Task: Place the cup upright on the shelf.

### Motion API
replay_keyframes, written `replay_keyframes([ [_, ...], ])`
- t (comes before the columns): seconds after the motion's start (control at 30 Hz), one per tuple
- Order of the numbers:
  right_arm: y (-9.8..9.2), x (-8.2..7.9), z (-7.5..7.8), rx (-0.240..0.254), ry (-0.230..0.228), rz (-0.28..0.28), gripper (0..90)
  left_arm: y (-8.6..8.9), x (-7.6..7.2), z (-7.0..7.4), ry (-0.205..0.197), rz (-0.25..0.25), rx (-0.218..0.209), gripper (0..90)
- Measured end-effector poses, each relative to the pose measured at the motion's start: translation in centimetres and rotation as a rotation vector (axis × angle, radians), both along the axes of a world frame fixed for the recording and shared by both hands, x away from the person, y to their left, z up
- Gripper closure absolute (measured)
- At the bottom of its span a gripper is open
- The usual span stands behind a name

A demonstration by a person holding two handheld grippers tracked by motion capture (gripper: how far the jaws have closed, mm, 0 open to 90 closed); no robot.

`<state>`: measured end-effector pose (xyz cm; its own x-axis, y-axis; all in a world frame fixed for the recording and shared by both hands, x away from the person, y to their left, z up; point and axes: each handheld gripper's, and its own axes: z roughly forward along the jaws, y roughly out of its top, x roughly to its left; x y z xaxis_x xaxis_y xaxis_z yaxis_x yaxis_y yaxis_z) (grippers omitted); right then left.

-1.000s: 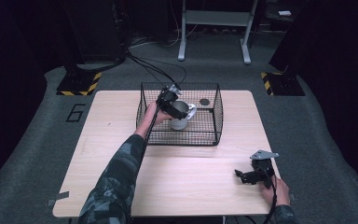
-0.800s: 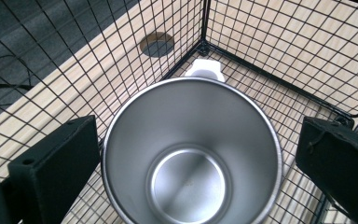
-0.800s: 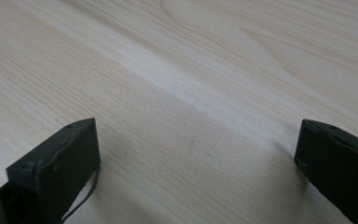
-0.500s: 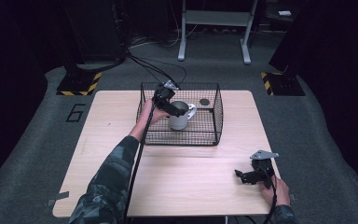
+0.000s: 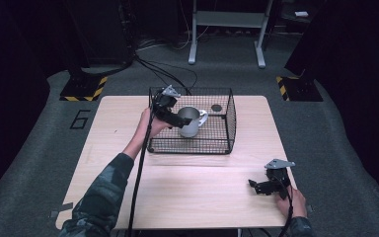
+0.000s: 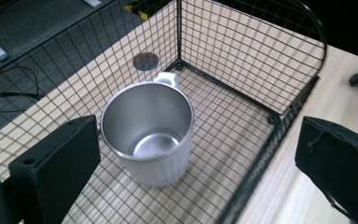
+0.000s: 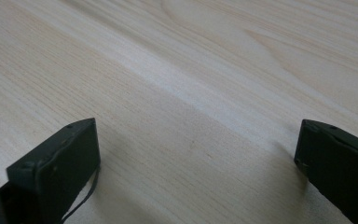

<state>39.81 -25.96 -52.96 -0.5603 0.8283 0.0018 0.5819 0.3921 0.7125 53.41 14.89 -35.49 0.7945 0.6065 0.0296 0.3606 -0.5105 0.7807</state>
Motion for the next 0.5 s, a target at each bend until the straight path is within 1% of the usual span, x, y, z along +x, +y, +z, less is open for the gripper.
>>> replay_keyframes([
  [0.1,0.0,0.0,0.0,0.0,0.0,0.0,0.0,0.7,-1.1,0.2,0.001,-0.007,-0.006,0.2],
  [0.13,0.0,0.0,0.0,0.0,0.0,0.0,0.0,0.9,-1.5,0.2,-0.009,-0.008,-0.005,0.2],
  [0.17,0.0,0.0,0.0,0.0,0.0,0.0,0.0,1.2,-1.8,0.3,-0.008,-0.013,-0.002,0.2],
  [0.3,0.0,0.0,0.0,0.0,0.0,0.0,0.0,2.3,-3.2,0.1,-0.009,-0.013,-0.006,0.2],
  [0.37,0.0,0.0,0.0,0.0,0.0,0.0,0.0,3.0,-3.9,-0.2,-0.019,-0.008,-0.009,0.2],
  [0.4,0.0,0.0,0.0,0.0,0.001,0.0,0.0,3.4,-4.4,-0.4,-0.014,-0.002,-0.016,0.2],
  [0.43,0.0,0.0,0.0,0.0,0.0,0.0,0.0,3.9,-4.8,-0.7,-0.025,0.004,-0.008,0.2],
  [0.5,0.0,0.0,0.0,0.0,0.0,0.0,0.0,4.4,-5.5,-1.2,-0.022,0.013,-0.011,0.2],
])
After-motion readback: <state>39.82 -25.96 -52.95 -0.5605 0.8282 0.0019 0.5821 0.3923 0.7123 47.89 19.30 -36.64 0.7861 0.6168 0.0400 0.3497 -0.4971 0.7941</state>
